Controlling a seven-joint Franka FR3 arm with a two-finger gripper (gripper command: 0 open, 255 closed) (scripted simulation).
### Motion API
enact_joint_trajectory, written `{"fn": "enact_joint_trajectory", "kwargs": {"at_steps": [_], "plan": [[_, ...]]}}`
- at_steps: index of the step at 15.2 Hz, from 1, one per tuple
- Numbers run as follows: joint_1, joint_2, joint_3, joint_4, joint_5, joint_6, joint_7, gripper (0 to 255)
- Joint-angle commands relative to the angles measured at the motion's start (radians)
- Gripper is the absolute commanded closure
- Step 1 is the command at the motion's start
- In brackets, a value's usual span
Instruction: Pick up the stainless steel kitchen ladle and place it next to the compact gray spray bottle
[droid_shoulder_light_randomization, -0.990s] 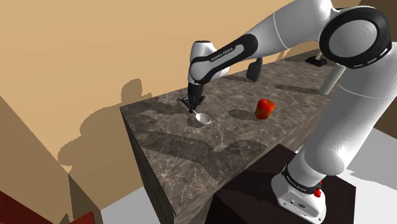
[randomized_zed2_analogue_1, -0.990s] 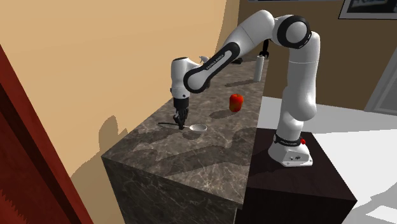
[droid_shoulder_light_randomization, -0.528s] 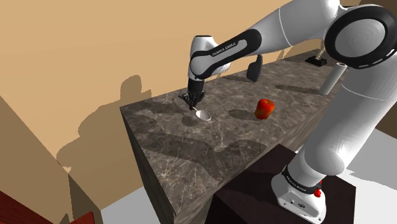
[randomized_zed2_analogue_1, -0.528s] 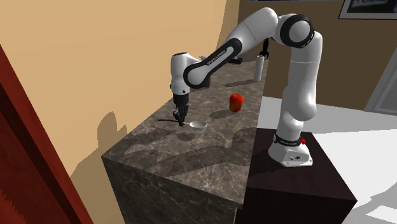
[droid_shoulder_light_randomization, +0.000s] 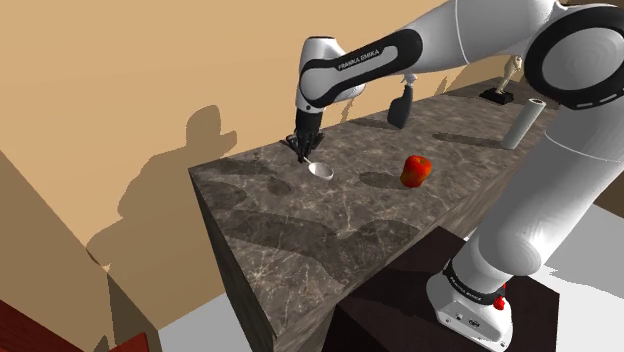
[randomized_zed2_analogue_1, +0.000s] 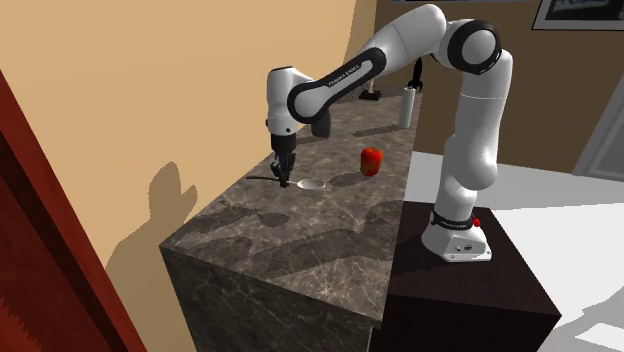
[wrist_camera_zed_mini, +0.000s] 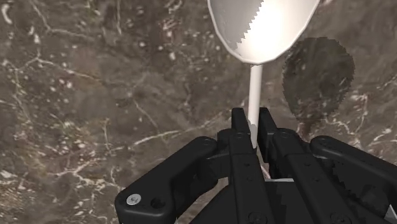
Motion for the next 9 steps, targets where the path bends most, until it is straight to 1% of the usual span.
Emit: {"fn": "enact_joint_trajectory", "kwargs": {"at_steps": [1,9], "plan": [[0.0,-0.014,0.0,0.012,0.001,-0.025,0.002,255],[-0.002,-0.05,-0.002,0.079,0.0,-0.129,0.01,255]]}}
